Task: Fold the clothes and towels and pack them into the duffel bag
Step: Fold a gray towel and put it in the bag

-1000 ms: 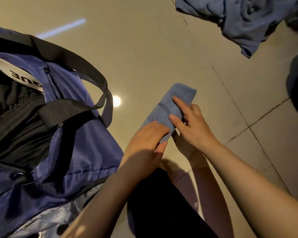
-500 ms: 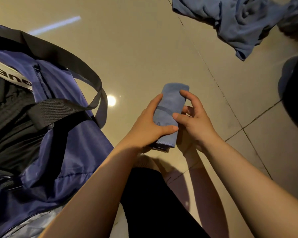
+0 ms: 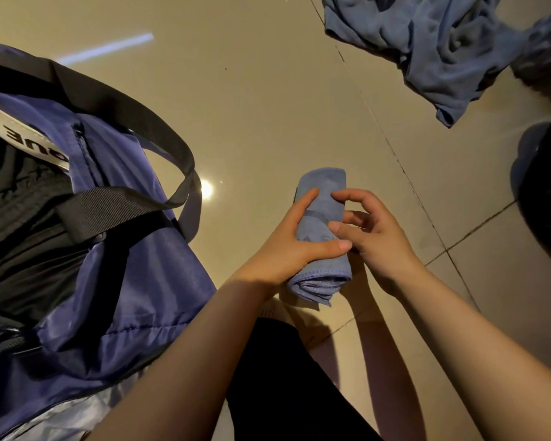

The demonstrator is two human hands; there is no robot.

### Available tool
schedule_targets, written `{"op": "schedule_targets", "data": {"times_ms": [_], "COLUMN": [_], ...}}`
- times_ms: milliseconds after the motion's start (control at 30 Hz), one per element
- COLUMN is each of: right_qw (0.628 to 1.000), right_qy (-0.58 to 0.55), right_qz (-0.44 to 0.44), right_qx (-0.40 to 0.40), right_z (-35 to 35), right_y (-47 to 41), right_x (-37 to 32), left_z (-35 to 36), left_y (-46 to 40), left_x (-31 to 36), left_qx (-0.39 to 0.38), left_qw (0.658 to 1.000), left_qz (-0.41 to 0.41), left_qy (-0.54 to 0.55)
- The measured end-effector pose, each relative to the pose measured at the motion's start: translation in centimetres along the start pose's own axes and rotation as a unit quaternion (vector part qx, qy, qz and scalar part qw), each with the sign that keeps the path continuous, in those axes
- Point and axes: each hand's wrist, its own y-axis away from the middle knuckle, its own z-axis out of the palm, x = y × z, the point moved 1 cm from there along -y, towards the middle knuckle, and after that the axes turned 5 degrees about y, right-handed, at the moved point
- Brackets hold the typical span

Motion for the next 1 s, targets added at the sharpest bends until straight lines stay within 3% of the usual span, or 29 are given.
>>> {"op": "schedule_targets", "data": {"times_ms": [67,200,300,400,533,633,733,867,933,1000], "right_qw": [1.000,0.992,0.993,0.974,0.952,0.946,0.943,0.932,0.930,0.928], "right_qy": [-0.002,0.117,-0.028,-0.122,-0.125,-0.051,0.016,0.103,0.140,0.155], "right_qz": [-0.017,-0.039,-0.017,-0.082,-0.149,-0.157,-0.134,-0.118,-0.115,-0.115], "right_qx": [0.000,0.006,-0.111,-0.174,-0.234,-0.279,-0.304,-0.326,-0.321,-0.318], "right_z": [0.3,1.5,3.6,6.6,13.2,19.8,25.3,29.9,31.6,33.3], "right_y": [0.4,0.6,1.2,2.0,2.4,3.1,3.3,2.0,0.8,-0.4], "right_x": [-1.0,-3.4,-7.0,-11.5,-14.4,-14.5,-14.7,-16.4,-17.5,-18.2], "left_z": [-0.1,-1.4,-3.1,-5.5,-10.8,-15.3,-20.8,-27.2,-28.9,-30.6], "left_y": [0.3,2.0,4.7,9.5,19.0,25.8,29.7,30.4,28.9,27.1], "left_x": [0.8,4.5,9.1,13.5,17.0,18.1,17.1,14.6,14.1,13.8], "left_qx": [0.006,0.030,0.023,-0.010,-0.032,0.077,0.226,0.427,0.487,0.514], "left_qw": [1.000,0.996,0.991,0.984,0.982,0.955,0.860,0.760,0.738,0.760], "left_qz": [0.022,0.083,0.130,0.151,0.069,-0.017,0.005,0.057,0.057,0.024], "left_qy": [-0.010,-0.027,-0.032,-0.094,-0.173,-0.286,-0.459,-0.487,-0.464,-0.397]}}
